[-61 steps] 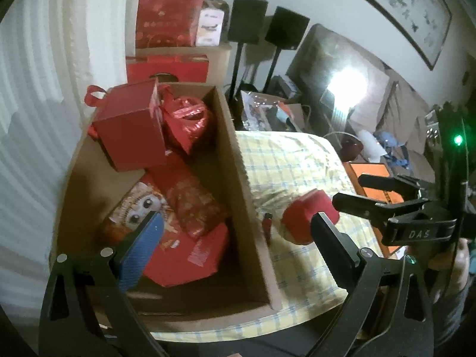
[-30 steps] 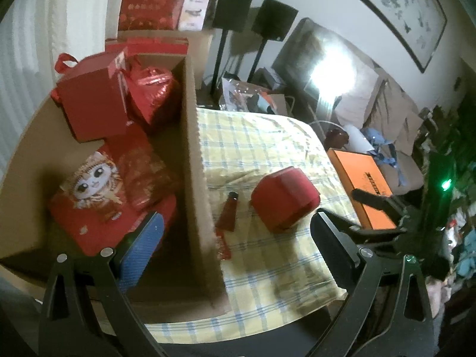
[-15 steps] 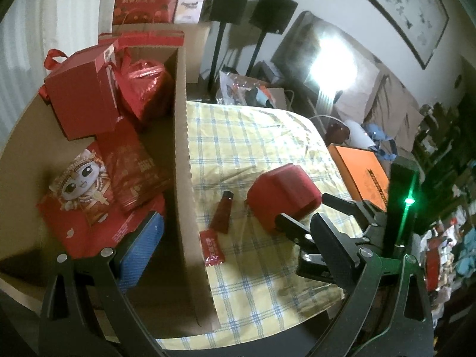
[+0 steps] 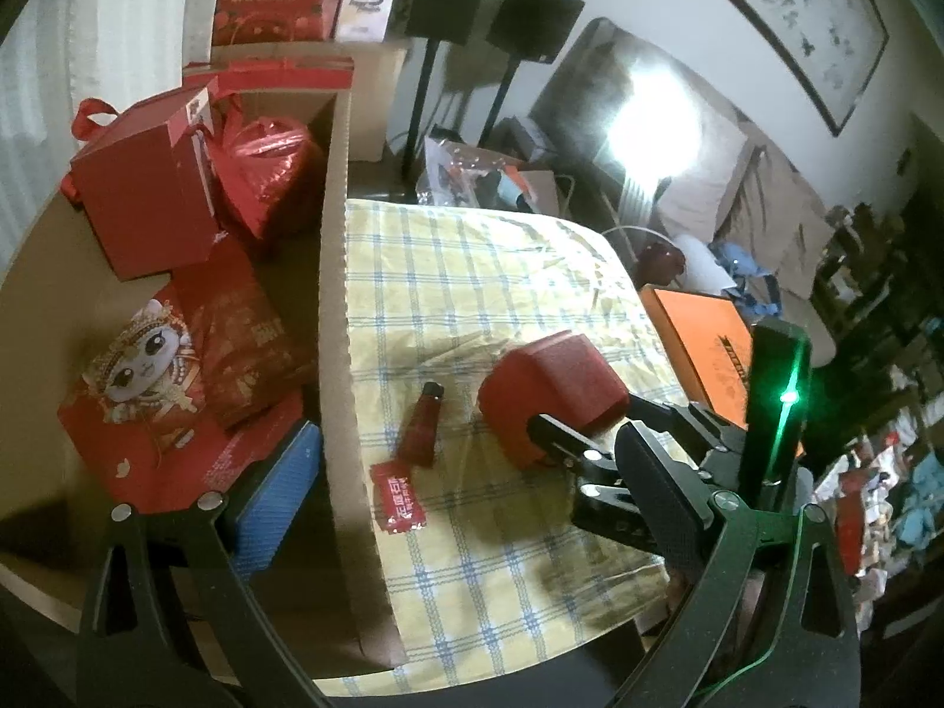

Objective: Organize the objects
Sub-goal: 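Close the right gripper around the red rounded case, then grasp the red case with the left gripper while the right gripper opens away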

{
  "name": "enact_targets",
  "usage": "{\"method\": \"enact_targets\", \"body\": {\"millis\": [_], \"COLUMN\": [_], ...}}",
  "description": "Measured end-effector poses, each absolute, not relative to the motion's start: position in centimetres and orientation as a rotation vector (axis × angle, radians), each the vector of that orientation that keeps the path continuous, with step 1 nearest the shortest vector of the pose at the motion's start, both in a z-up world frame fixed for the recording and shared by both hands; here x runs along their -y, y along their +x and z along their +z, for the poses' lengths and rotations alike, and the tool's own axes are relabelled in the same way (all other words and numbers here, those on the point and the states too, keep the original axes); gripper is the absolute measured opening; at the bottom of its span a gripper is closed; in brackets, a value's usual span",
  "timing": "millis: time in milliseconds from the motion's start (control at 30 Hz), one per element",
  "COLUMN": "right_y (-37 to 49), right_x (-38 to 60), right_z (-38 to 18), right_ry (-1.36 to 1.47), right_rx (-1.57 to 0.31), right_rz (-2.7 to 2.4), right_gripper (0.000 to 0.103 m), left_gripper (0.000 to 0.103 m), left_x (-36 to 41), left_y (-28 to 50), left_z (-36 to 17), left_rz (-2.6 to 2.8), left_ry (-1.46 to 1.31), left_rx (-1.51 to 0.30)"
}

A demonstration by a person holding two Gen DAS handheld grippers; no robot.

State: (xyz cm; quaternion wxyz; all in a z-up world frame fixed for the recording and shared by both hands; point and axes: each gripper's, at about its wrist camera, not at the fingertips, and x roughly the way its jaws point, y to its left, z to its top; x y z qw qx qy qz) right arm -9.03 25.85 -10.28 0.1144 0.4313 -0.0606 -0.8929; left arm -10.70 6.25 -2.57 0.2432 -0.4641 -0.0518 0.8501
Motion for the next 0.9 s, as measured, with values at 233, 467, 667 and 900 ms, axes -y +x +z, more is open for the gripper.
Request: {"method": "enact_targets", "body": {"millis": [233, 467, 667, 900], "right_y": [-7.5, -6.3, -6.6, -7.9], "right_x": [-27.7, -28.9, -29.5, -29.0], "right_z": [-8.7, -7.6, -7.5, -7.9], "right_ry": [1.288, 1.404, 1.418, 1.336], "right_rx": [0.229, 0.208, 0.239, 0.258], "right_rz": [-2.592, -2.588, -2.592, -2.645], "right_gripper": [0.084, 0.084, 0.084, 0.086], "left_gripper": [0.098, 0.098, 0.098, 0.098], "left_x": [-5.6, -4.9, -6.0, -8.2], "left_y": [-9.7, -8.4, -7.3, -7.5], "left_z": [-1.3, 0.4, 2.0, 2.0], "left_rz": [2.399, 2.44, 2.421, 2.311], "left_ry": [-1.208, -1.146, -1.098, -1.135], "left_rx": [0.072, 0.056, 0.009, 0.047]}}
